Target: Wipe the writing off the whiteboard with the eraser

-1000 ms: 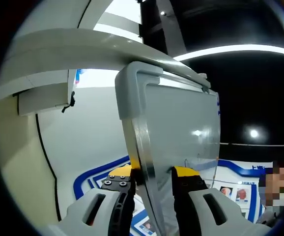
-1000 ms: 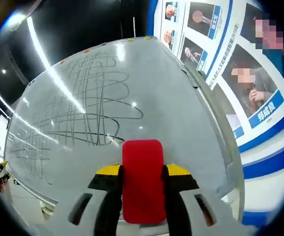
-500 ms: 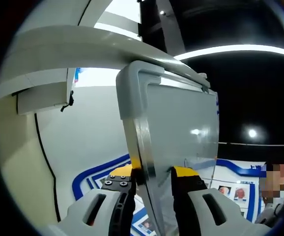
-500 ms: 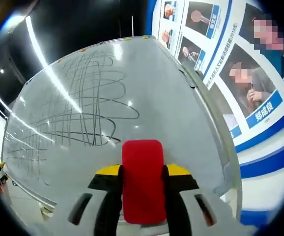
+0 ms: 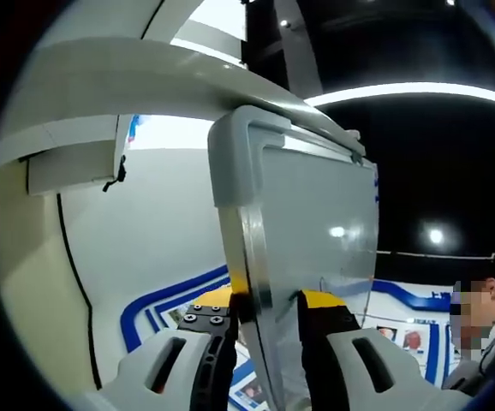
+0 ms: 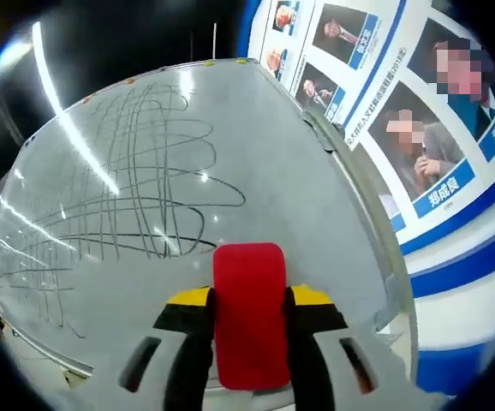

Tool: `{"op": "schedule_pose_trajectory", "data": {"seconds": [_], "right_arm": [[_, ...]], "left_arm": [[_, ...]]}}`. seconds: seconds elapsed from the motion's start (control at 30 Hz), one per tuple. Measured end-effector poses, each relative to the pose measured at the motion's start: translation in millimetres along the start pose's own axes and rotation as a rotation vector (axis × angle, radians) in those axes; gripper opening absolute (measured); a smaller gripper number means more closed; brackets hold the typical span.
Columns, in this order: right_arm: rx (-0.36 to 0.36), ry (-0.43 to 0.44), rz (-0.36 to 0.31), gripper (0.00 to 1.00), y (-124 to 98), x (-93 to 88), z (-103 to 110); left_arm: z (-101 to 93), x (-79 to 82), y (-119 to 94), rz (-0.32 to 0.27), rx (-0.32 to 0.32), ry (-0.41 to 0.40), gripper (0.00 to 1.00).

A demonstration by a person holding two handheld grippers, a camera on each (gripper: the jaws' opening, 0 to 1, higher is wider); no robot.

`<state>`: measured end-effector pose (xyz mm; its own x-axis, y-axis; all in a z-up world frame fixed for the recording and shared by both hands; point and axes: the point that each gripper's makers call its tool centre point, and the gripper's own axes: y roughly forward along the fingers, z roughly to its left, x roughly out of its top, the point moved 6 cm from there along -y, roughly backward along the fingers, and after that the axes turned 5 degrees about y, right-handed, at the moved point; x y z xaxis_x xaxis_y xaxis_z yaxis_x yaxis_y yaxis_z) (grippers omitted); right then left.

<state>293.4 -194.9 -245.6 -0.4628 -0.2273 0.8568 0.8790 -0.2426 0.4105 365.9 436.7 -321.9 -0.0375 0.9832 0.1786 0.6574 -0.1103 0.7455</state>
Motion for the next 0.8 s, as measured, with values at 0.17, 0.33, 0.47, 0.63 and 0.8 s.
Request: {"op": "schedule_pose_trajectory", "data": {"seconds": [0.17,0.33,0.47,0.63,0.8], "right_arm": [[0.006,-0.014,-0.002,0.28,-1,0.3,15],[0.057,-0.029,-0.009,0.28,-2,-2.8,44],[0.086,-0.051,-0.014,0.28,-4,-3.1,64],[0.139,-0.150,-0.018,0.28,-7,-3.5,97],[0.160,-0.187,-0.033,0.28,-12,-9.7,125]], "left_arm": [[-2.1,-1.6,0,-0.001,0.001,-0.004,0.31],[1.9,0.8,-1,-0.013,0.002,-0.007,0.31],[3.3,1.4,-1,-0.021,0.004,-0.007,0.31],[0.6,0.4,-1,-0.013,0.008,-0.004,0.31],[-0.9,-0.8,-1,-0.015,0.014,-0.005,0.31]]}}
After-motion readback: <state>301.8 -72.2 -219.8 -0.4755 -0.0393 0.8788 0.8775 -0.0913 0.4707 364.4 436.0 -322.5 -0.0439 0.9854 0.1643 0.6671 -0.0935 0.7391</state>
